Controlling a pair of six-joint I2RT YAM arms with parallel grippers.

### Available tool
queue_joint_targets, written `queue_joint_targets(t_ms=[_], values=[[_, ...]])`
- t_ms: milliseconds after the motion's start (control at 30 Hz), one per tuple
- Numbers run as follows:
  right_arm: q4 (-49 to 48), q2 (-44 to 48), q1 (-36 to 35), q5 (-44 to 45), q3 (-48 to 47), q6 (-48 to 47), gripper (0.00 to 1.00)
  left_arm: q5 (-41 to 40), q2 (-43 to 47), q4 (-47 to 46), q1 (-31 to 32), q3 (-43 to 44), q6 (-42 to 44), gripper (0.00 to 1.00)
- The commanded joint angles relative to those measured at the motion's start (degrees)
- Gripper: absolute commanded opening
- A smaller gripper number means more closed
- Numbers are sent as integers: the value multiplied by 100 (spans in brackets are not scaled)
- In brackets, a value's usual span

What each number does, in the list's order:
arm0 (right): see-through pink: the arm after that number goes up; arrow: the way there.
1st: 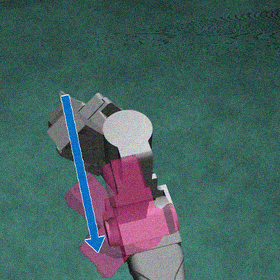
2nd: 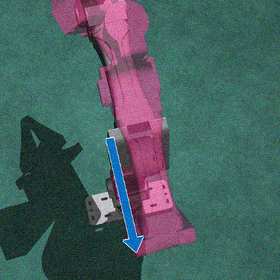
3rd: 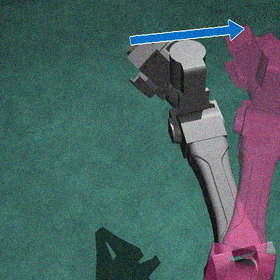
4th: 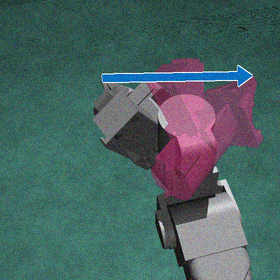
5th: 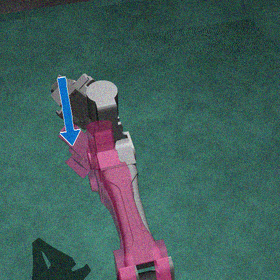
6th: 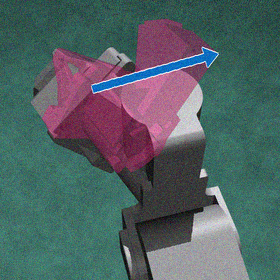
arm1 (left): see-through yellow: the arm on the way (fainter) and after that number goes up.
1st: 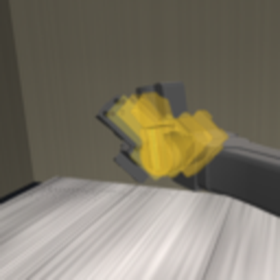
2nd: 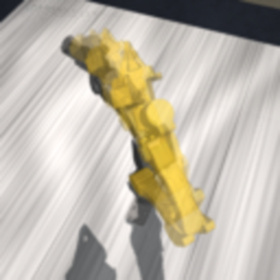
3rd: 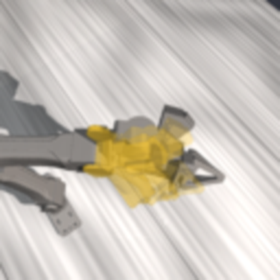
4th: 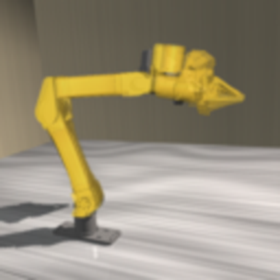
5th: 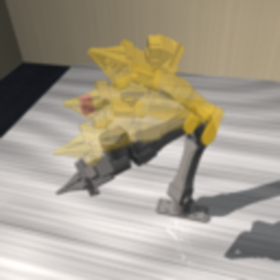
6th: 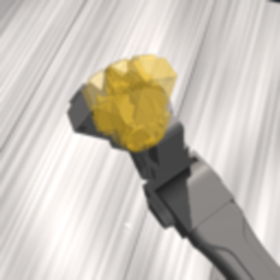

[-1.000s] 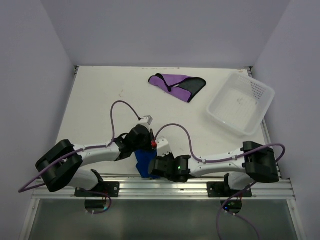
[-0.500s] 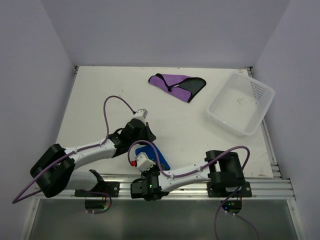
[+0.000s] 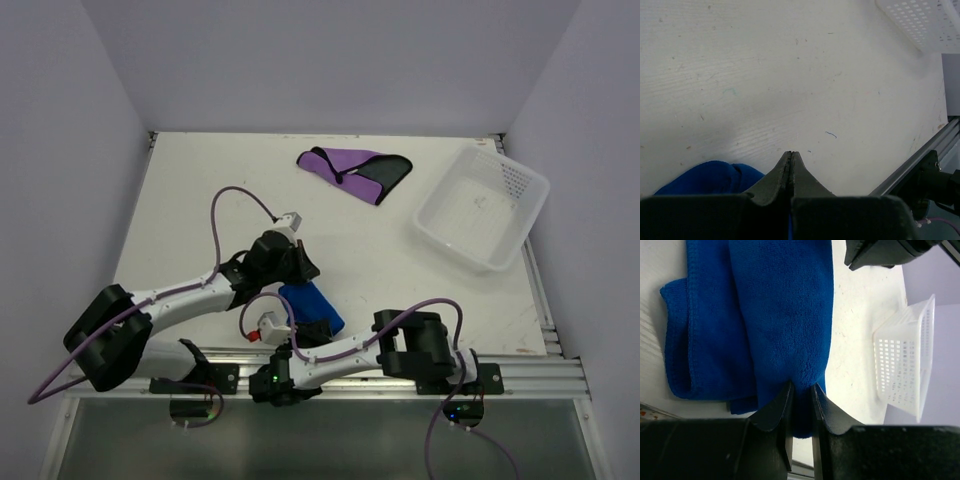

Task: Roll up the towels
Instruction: Roll the towel

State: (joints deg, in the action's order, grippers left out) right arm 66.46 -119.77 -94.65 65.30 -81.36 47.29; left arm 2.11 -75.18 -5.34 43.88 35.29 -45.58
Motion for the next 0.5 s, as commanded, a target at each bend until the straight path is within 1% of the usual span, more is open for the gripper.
queue_joint_targets(t_ms=[0, 67, 167, 233, 467], values=[[52, -178, -1, 396, -37, -474, 0, 307, -155, -326, -2, 233, 129, 0], [-97, -205, -1, 387, -3, -729, 0, 386, -216, -423, -2, 146, 94, 0], [-684, -74, -1, 265, 172, -1124, 0, 562, -435, -730, 7, 23, -3, 0], [-870, -21, 8, 212, 243, -1308, 0, 720, -524, -862, 15, -39, -99, 0], [-1266, 41, 52, -113, 419, -1468, 0, 905, -911, -1337, 121, -425, -319, 0]])
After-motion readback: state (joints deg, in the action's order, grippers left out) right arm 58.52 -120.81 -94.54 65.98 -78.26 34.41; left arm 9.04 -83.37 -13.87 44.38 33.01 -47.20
